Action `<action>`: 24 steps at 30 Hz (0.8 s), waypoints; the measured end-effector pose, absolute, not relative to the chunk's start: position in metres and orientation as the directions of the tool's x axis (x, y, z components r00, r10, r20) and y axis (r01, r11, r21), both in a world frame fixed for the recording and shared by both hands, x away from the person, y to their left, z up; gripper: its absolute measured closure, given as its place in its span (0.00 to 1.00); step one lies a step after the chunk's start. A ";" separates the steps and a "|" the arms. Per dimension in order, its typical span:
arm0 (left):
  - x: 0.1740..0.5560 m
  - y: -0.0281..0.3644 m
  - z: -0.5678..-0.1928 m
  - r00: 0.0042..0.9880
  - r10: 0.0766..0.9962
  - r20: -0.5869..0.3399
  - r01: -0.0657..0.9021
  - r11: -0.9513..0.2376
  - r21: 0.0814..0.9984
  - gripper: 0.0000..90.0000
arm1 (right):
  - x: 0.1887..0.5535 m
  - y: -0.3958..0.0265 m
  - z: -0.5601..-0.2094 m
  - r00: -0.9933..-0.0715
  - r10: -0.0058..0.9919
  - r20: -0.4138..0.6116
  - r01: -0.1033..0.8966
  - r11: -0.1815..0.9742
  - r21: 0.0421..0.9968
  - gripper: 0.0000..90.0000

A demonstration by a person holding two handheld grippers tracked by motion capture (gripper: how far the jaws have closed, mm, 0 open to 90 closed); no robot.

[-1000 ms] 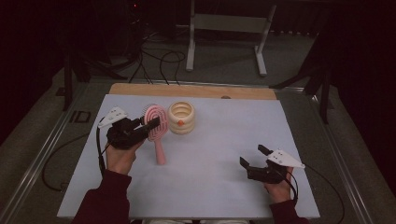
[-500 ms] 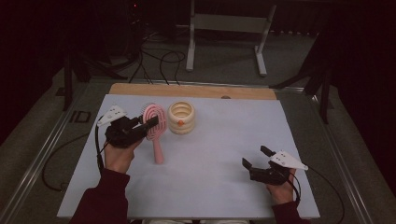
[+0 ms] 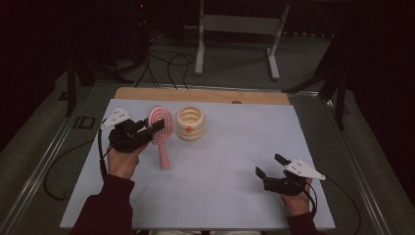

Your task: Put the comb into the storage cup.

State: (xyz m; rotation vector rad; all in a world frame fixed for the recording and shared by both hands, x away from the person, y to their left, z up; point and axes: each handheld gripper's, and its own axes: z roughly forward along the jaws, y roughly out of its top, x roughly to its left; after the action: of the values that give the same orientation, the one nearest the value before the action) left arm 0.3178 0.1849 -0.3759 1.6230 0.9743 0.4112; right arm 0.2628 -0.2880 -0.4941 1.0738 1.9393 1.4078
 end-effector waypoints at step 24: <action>0.325 0.192 -0.369 0.595 0.768 -0.235 0.363 0.004 0.932 0.72 | 0.259 -0.290 -0.494 -0.572 0.819 0.042 0.280 0.147 0.949 0.10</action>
State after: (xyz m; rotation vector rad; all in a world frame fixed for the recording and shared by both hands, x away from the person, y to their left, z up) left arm 0.3252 0.1915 -0.3690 1.6004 0.9693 0.4123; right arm 0.2586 -0.2895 -0.4944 1.0464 1.9353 1.4307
